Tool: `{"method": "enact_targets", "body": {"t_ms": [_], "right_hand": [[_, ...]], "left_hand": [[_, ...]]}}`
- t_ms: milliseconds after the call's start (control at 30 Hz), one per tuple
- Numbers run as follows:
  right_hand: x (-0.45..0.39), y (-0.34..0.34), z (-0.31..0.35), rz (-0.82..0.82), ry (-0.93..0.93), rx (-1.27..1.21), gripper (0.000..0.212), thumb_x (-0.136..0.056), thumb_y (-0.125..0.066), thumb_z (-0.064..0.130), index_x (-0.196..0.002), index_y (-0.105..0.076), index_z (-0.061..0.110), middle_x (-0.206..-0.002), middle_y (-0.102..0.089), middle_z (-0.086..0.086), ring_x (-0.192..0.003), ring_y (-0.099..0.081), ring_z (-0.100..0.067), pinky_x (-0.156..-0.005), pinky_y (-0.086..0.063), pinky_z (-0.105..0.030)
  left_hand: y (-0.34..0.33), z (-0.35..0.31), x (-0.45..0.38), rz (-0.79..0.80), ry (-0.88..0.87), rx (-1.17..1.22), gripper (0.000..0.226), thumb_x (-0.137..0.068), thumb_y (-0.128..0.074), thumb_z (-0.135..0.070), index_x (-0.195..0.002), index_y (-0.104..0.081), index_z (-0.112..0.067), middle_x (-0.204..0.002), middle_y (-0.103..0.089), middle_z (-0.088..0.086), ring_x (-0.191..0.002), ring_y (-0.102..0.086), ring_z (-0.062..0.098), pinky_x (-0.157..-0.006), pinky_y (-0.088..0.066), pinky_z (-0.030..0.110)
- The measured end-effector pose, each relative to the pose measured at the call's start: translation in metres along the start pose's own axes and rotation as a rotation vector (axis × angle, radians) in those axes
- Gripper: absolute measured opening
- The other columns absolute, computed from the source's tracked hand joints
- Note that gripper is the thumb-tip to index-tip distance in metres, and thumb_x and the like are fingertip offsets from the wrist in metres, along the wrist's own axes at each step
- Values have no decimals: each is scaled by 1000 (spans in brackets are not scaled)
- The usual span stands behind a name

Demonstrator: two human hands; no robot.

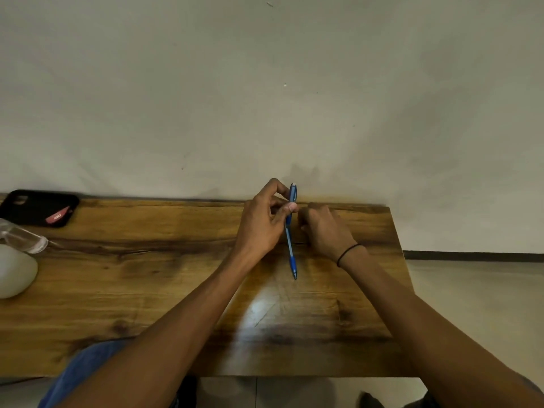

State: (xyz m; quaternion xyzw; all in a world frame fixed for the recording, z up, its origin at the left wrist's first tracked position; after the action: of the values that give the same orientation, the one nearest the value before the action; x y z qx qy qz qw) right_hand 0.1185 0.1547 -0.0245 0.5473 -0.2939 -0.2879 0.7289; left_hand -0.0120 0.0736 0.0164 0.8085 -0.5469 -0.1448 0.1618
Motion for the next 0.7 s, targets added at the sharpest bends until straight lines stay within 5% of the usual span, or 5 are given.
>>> {"method": "enact_targets", "body": {"t_ms": [300,400,700], "right_hand": [[-10,51,-8,-256,-16,-436,5,-94,-71,6,-95,-70,10,-89,-72,-2,-77,-69,-13,-72,-61,-31],[-8,75,-7,-285,27,-642,2,-95,-73,7,-97,-74,8,-85,-73,-1,-72,-75,-8,-64,-63,-23],[0,100,8,-374,158,-890,13,-98,-69,2,-108,-78,1,-98,-77,-10,-90,-77,-18,-69,-65,-31]], "left_hand": [[0,0,-2,-9,9,3,14,-102,-69,-20,-109,-56,-20,-100,-81,-2,-96,-77,7,-77,-61,24],[0,-1,-2,-9,8,2,14,-103,-67,-19,-111,-57,-20,-99,-81,-2,-96,-77,9,-82,-65,33],[-1,-6,-1,-19,-20,-10,15,-102,-68,-21,-112,-55,-23,-99,-82,-1,-94,-78,13,-81,-67,42]]}}
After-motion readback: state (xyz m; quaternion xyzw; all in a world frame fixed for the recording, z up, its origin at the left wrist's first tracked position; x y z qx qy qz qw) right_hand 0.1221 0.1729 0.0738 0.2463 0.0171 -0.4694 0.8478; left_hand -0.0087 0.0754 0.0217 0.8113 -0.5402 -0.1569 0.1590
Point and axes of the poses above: each hand's wrist, its own x-axis away from the middle knuckle, its own y-axis out of the back of the hand, z = x × y, the point moved 4 cm from there along -x, towards the middle knuckle
